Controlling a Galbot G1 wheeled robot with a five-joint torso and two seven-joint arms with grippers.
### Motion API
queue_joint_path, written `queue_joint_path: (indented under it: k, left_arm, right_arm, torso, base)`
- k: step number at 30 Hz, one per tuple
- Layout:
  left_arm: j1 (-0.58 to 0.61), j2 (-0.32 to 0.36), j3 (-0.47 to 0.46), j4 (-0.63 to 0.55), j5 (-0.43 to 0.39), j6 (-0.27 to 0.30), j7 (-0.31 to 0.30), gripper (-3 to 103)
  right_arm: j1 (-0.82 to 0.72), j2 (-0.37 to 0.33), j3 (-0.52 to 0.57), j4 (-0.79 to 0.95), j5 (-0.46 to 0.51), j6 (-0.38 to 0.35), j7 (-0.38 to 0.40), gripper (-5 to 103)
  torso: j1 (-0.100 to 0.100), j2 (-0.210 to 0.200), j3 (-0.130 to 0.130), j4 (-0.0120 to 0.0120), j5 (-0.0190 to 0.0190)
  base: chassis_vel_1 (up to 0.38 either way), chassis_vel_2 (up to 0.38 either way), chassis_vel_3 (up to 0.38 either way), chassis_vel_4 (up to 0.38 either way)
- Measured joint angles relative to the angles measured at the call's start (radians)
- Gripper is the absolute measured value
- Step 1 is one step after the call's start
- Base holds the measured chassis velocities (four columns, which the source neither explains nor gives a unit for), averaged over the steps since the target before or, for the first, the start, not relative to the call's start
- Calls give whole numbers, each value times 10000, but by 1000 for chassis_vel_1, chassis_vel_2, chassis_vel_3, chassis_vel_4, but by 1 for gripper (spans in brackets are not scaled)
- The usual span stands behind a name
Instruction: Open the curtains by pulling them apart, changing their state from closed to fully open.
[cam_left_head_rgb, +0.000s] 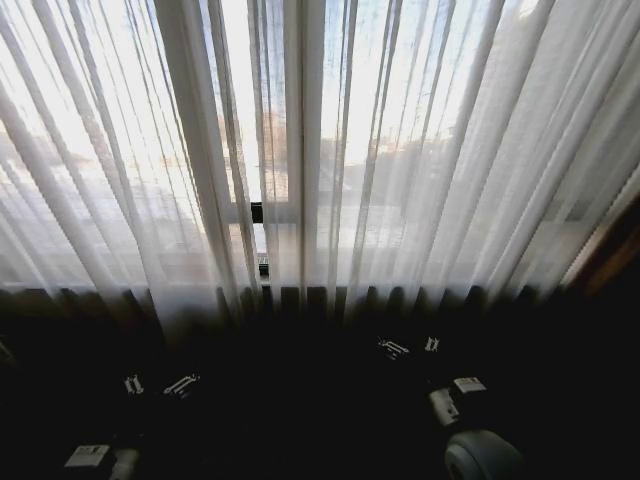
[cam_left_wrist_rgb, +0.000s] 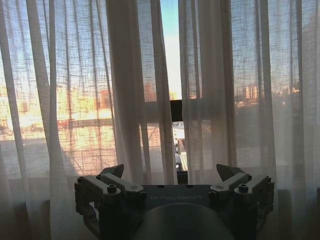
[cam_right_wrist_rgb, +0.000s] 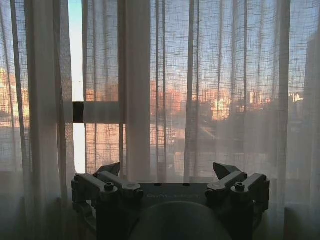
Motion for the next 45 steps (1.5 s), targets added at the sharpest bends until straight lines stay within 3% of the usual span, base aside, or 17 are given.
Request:
queue_joint_path:
  k: [30,45]
  left_arm:
    - [30,-50,-24,87,-156,-405,123,100]
    - [102,-106,-17,64,-127,-623,147,100]
  right_arm:
    - [-29,2,41,-78,-188,-29,-71,100]
    - [-49,-7,52,-44,-189,6,-64,100]
  torso:
    - [-4,1,-1,0,2]
    - [1,0,0,0,-6]
  base:
    - [-1,9,0,-13]
    - [-2,370,5,-372]
